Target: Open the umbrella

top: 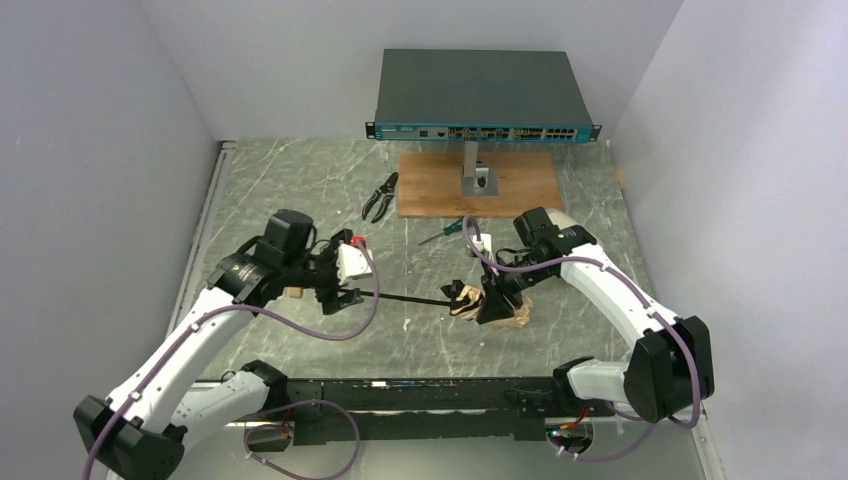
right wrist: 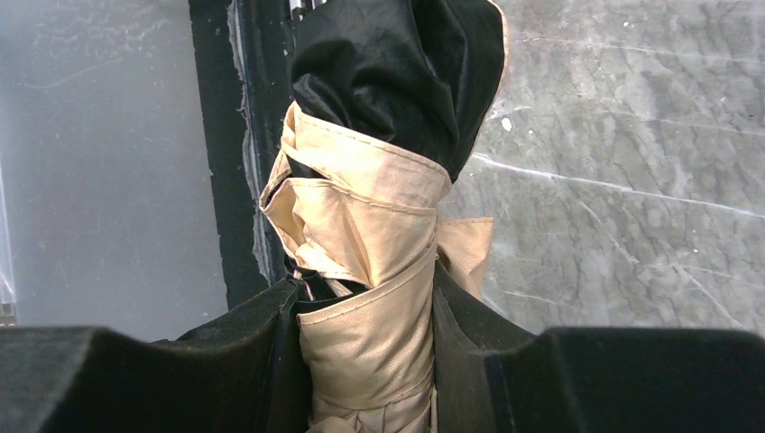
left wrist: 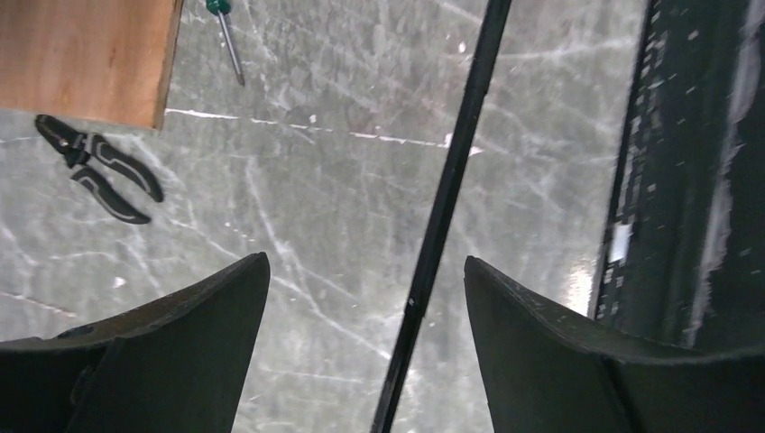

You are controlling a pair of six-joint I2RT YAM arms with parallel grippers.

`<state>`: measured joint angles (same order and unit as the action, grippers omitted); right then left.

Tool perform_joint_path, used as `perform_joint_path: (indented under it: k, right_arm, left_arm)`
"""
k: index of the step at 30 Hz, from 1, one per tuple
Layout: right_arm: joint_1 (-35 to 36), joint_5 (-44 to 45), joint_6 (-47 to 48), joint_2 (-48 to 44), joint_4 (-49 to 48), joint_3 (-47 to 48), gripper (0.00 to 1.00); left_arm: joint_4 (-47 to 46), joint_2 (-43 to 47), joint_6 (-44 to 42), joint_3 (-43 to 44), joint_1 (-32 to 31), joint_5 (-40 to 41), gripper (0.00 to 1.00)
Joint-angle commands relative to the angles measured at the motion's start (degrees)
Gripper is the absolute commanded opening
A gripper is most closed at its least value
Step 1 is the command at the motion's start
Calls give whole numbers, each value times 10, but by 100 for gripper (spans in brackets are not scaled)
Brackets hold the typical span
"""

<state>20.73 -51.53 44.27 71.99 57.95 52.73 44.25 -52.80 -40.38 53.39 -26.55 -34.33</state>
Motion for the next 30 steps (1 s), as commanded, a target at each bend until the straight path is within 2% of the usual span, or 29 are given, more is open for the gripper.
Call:
perform_joint_path:
  k: [1,7,15,20,22,24,25,27,29,30]
  right_arm:
    - [13,-55,-24,4,-21,28,0]
    - [23,-84,-55,50,-23,45,0]
    - [28,-161,-54,131,-3,75,0]
    - [34,-186,-38,153,24,102,0]
    - [36,-183,-39,150,21,100,0]
    - [37,-179,-45,143,14,95,10]
    - [37,-177,-47,140,15,95,20]
    - [35,-164,-50,135,22,101,50]
    - [29,-137,-59,124,24,111,71]
    - [24,-119,-76,113,13,116,77]
  left_arm:
    - [7,-38,-78,43,-72,132,83]
    - [-5,-102,-119,52,-175,220,79]
    - [-95,-176,-111,25,-283,331,67]
    - [-126,-187,-71,21,-290,321,47]
    - [-128,-186,-60,18,-290,311,33]
    - [-126,-183,-49,14,-288,301,4]
    - [-125,-180,-43,13,-283,293,0]
    - [-110,-173,-32,17,-257,234,0]
    - [-92,-161,-16,21,-215,151,0]
    - [-83,-154,-10,22,-184,108,0]
